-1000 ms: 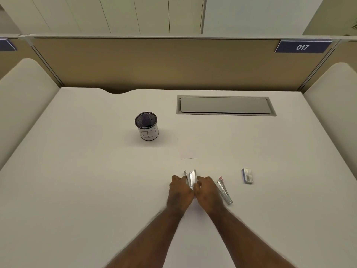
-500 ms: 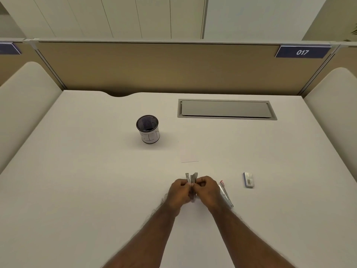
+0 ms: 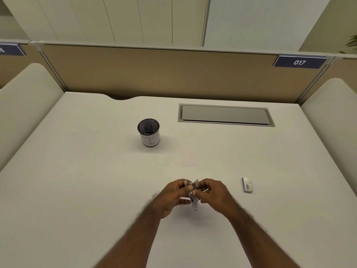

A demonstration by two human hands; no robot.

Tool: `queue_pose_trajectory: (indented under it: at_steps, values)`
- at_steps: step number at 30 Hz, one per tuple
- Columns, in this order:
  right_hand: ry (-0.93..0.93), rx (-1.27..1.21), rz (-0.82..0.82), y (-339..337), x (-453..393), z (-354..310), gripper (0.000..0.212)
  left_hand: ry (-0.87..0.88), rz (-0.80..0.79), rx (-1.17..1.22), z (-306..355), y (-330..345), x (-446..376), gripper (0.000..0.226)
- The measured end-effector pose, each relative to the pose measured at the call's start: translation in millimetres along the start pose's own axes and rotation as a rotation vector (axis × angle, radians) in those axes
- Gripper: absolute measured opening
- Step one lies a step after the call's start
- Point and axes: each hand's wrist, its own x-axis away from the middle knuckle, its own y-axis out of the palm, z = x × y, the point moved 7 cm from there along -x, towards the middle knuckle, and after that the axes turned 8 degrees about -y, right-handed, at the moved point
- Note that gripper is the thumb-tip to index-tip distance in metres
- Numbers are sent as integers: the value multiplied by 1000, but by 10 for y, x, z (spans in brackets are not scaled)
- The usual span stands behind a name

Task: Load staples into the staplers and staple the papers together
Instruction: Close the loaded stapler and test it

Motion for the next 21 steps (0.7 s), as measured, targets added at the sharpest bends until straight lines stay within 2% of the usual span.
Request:
queue_pose_trajectory:
  at_steps: [6, 21]
  values:
    - [8, 51, -17, -68, 24, -91, 15, 29, -96, 59, 66, 99, 20, 28]
    - [-62, 77, 201, -120, 140, -307, 19, 108, -125, 88, 236, 181, 57, 30]
